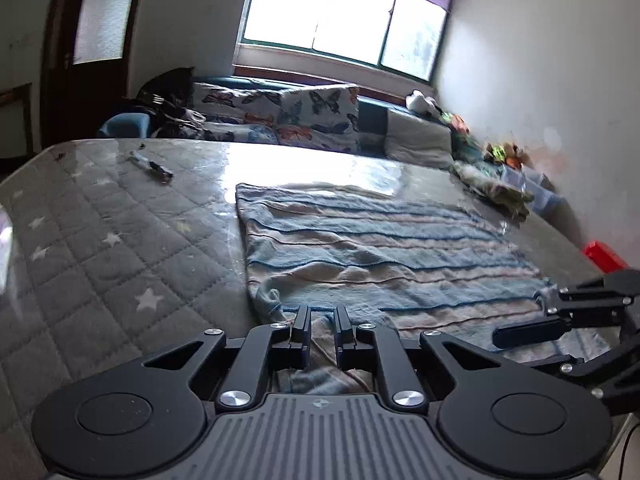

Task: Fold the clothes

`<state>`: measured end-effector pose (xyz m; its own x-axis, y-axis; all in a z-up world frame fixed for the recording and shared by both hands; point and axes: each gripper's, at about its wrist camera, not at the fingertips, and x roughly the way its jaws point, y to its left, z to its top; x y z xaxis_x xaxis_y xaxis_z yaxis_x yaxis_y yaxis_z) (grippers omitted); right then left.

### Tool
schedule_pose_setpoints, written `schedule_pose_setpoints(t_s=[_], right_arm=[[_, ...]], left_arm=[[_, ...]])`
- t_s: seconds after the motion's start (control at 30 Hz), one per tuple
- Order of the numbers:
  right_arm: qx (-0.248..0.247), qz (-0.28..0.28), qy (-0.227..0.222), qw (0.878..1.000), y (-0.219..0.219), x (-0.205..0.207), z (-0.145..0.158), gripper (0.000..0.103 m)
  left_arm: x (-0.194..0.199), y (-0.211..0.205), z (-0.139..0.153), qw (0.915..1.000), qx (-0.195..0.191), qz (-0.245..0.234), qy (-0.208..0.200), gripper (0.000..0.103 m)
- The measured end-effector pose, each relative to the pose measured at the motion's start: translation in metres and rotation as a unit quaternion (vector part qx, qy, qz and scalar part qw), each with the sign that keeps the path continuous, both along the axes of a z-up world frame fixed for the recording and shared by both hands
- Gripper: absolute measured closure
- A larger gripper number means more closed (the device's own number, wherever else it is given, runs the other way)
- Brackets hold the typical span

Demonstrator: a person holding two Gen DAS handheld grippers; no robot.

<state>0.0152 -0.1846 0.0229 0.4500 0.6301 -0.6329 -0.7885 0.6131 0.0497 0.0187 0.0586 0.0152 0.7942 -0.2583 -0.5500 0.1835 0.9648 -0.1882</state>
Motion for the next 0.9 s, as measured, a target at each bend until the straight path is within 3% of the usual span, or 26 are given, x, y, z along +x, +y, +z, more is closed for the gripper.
schedule_pose_setpoints(t_s=[0.13,0.4,0.6,0.7,0.9], right_arm=[[0.007,0.015,0.009,1.0,0.017,0.007,-0.001,0.07],[0.002,0.023,0.029,0.999,0.045,0.026,-0.014,0.07],[0.009,0.023,0.041,0.999,0.051,0.029,-0.021,0.081],[0.017,0.022,0.04,0.999,0.05,0.028,-0.019,0.098],[0.01,0.013,0.017,1.0,0.048,0.021,-0.011,0.102]], left_arm=[[0.011,-0.004,-0.011,0.9997,0.016,-0.009,0.017,0.09],[0.016,-0.002,-0.017,0.9995,0.011,-0.014,0.025,0.09],[0.017,-0.001,-0.018,0.9995,0.007,-0.016,0.025,0.09],[0.016,-0.001,-0.018,0.9995,0.008,-0.017,0.024,0.09],[0.017,-0.001,-0.018,0.9995,0.011,-0.017,0.023,0.089]])
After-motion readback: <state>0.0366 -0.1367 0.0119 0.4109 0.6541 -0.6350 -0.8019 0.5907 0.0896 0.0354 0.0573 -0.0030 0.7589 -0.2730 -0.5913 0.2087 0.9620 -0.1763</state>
